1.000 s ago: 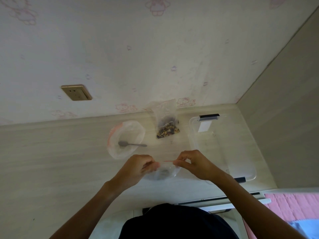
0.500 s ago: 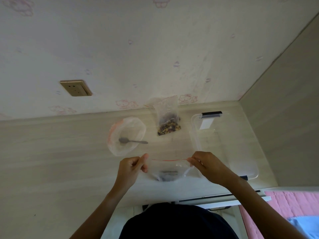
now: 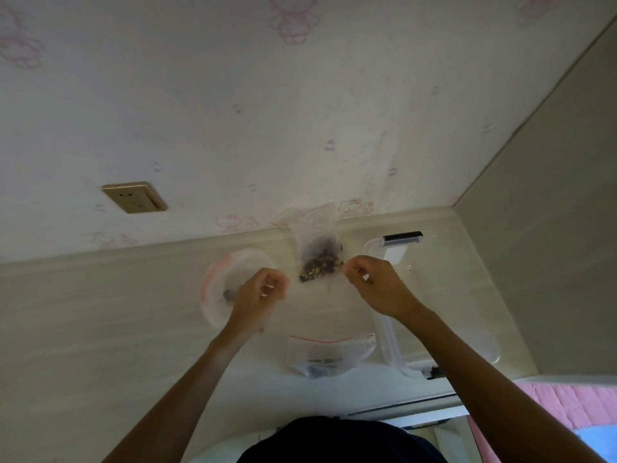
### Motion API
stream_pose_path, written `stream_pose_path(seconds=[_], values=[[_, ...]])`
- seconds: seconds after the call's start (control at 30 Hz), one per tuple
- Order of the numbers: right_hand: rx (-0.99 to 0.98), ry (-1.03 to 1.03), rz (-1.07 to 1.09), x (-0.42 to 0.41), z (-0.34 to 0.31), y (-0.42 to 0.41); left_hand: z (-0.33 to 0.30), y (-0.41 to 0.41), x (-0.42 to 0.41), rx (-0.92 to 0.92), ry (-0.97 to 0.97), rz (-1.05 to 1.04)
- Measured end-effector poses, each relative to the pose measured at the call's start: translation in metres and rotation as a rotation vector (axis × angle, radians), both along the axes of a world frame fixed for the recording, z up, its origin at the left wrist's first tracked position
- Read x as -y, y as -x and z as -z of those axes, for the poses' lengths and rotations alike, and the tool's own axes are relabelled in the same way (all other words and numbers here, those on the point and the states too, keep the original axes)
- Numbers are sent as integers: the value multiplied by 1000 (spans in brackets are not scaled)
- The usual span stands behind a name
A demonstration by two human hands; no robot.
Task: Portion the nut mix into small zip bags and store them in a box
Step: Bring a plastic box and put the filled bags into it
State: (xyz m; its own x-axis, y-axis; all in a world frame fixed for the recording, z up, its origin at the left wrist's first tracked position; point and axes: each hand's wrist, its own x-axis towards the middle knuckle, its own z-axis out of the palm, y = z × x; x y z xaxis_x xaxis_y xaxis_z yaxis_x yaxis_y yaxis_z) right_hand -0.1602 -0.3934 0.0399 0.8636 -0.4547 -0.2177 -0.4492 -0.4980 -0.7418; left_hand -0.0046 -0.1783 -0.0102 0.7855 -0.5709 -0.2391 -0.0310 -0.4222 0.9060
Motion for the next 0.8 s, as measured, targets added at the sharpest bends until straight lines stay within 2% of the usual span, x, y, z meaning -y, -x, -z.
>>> stream_pose_path(seconds=[0.13,0.17,0.27,0.33,0.5,0.7,0.8], values=[[-36,22,-61,9,0,-40,-9,-29,56,-20,-71,-10],[-36,30,-81,11,1,-48,-11,-34,68,-73,-56,-32],[-66,-1,-77,17,3,-65,-19,-41,99,-382,69,-169],[-81,-32,-52,21,4,-71,-18,-44,109,-470,104,-249],[-10,41,-50,33,-1,-79,-8,-45,108,-277,63,-188],[-36,462,-367,36,-17,-90,-16,-34,84,-31,120,144],[-57,390,-398,34,-16,-89,-21,-24,71,-6,170,183]])
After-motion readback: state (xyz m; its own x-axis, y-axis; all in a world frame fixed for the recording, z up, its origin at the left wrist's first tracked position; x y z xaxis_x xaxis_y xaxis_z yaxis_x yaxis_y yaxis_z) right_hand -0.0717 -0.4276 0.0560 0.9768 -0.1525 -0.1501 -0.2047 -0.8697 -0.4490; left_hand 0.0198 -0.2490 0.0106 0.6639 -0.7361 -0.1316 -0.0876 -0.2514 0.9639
